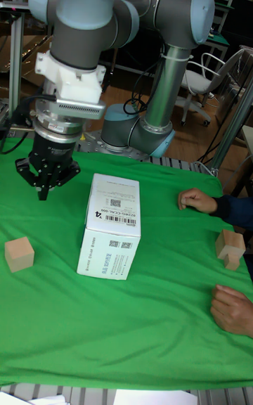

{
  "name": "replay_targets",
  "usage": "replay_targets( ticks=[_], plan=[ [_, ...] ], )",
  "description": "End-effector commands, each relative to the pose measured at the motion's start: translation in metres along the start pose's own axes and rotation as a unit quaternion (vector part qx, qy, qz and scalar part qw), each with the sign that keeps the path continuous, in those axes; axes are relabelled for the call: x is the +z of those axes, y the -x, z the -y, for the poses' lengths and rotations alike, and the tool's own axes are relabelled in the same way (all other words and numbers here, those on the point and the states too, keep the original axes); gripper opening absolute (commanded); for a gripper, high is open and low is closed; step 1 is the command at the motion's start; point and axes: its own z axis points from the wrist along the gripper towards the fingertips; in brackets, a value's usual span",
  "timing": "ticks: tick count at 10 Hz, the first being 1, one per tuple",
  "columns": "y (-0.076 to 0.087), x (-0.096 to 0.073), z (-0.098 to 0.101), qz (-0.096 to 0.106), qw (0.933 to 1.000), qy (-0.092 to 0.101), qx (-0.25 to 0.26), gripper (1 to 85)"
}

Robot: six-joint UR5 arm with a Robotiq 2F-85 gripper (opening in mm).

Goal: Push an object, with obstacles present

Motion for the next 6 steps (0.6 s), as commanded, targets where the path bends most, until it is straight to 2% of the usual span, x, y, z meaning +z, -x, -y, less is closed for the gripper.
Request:
replay_targets(
  ticks=[1, 2, 3, 4, 6],
  plan=[
    [-0.006, 0.005, 0.012, -0.013, 0.9992, -0.016, 0.035, 1.0],
    [-0.008, 0.004, 0.027, -0.014, 0.9969, -0.044, 0.064, 1.0],
    [-0.007, 0.005, 0.019, -0.012, 0.9963, -0.03, 0.079, 1.0],
    [-0.016, 0.004, 0.028, -0.028, 0.9942, -0.048, 0.093, 1.0],
    [-0.014, 0.005, 0.016, -0.028, 0.9966, -0.024, 0.074, 1.0]
  ],
)
